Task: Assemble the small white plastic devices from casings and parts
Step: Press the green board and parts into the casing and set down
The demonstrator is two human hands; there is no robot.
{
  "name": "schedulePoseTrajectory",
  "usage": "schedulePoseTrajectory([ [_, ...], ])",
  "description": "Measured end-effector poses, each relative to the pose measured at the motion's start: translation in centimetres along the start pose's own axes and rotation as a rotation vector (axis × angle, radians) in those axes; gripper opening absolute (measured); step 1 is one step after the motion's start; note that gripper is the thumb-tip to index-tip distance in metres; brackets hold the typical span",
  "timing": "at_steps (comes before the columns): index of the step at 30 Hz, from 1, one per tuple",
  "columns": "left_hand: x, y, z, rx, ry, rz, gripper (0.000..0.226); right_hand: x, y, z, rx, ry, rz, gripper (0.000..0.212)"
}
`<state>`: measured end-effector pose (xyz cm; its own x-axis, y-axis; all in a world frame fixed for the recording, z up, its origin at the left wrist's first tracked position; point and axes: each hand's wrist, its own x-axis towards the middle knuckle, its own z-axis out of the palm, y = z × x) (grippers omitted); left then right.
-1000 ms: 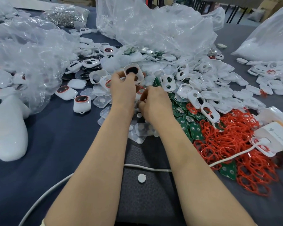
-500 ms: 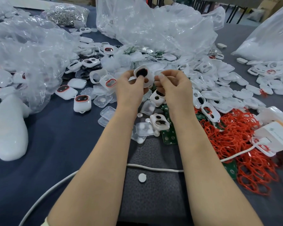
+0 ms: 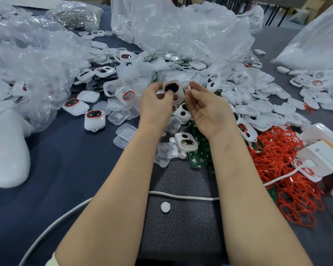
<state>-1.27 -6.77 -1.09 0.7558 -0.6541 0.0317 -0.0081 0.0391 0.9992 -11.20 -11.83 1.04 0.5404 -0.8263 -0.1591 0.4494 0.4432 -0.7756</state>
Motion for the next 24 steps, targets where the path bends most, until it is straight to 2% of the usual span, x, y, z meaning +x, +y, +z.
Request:
schedulePoseTrajectory([
  [10, -0.1, -0.1, 0.0, -0.004, 0.004, 0.021, 0.011, -0.1, 0.2, -0.1, -0.233, 0.039, -0.156, 0.011],
  [16, -0.2, 0.0, 0.0, -0.048, 0.03, -0.004, 0.009, 0.2, 0.9, -0.2, -0.747, 0.148, -0.414, 0.006],
  [24, -0.4, 0.1, 0.4, -0.01, 0.019, 0.032, 0.009, -0.1, 1.8, 0.3, -1.021, 0.106, -0.616, 0.007],
])
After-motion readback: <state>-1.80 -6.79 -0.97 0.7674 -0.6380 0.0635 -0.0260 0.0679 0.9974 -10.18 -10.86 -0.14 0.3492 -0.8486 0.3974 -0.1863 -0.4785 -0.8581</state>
